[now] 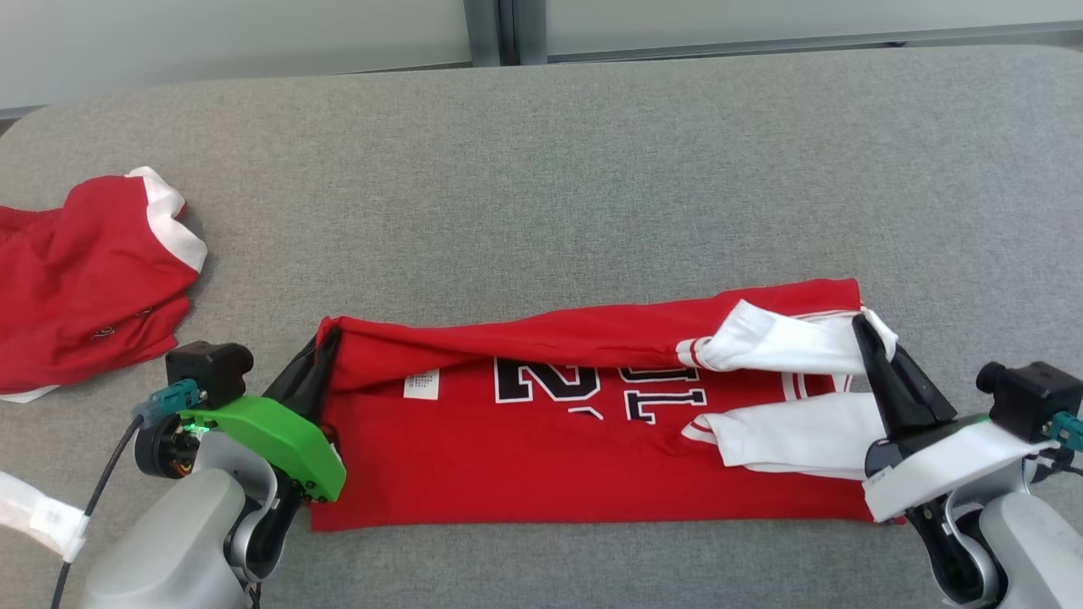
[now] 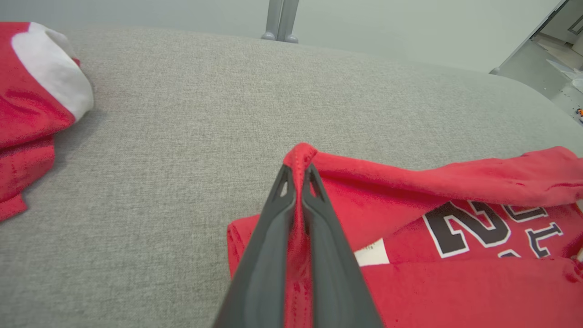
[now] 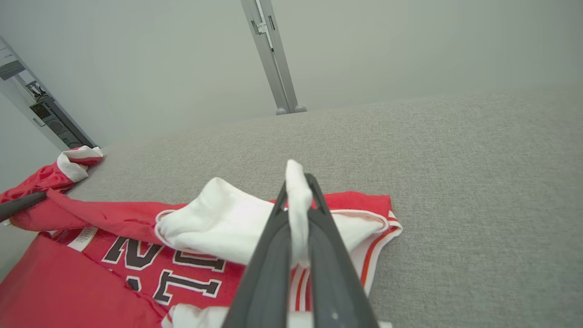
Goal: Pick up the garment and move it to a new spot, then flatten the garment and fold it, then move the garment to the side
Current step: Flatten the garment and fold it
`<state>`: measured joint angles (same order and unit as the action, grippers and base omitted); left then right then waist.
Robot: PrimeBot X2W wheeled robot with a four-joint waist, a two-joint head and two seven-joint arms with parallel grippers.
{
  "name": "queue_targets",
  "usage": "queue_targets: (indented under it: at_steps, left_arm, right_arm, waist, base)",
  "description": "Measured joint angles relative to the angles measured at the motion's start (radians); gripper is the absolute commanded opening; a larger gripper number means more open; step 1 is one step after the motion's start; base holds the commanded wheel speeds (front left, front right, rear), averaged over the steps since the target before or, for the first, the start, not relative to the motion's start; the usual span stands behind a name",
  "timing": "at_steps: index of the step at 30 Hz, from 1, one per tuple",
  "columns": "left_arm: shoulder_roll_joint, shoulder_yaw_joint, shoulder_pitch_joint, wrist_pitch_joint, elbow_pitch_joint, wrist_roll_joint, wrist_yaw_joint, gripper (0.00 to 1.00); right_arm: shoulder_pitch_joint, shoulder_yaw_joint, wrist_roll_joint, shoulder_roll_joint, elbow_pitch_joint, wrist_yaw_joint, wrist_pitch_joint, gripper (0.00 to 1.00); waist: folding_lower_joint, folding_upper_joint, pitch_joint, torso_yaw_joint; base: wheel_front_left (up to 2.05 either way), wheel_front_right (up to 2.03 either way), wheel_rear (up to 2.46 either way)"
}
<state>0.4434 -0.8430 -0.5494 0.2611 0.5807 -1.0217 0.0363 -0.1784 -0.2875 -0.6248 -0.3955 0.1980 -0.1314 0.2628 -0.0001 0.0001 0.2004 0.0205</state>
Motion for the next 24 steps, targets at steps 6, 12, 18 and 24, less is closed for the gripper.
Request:
queue_targets:
  at_steps: [6, 12, 18, 24]
  left_arm:
    - [0.001, 0.128, 0.130, 0.001, -0.120, 0.081, -0.031, 0.00]
    - [-0.022, 0.222, 0.207, 0.001, -0.191, 0.143, -0.047, 1.00]
    - [-0.062, 0.390, 0.286, 0.001, -0.260, 0.238, -0.065, 1.00]
    - [-0.149, 0.590, 0.372, 0.001, -0.352, 0.420, -0.059, 1.00]
  right_arm:
    - [0.079, 0.034, 0.002, 0.024, -0.027, 0.000, 0.000, 0.39]
    - [0.098, 0.080, 0.003, 0.037, -0.055, 0.000, 0.000, 1.00]
    - [0.104, 0.107, 0.002, 0.040, -0.070, 0.000, 0.000, 1.00]
    - [0.080, 0.136, 0.003, 0.033, 0.035, 0.000, -0.037, 1.00]
  waist:
    - [0.0000, 0.0000, -0.010, 0.010]
    - [0.0000, 0.0000, -0.013, 0.013]
    - [0.0000, 0.0000, -0.026, 0.011]
    - [0.0000, 0.0000, -0.038, 0.014]
  base:
    - [0.00, 0.00, 0.00]
    - [0.00, 0.00, 0.00]
    - [0.00, 0.00, 0.00]
    - [0.00, 0.00, 0.00]
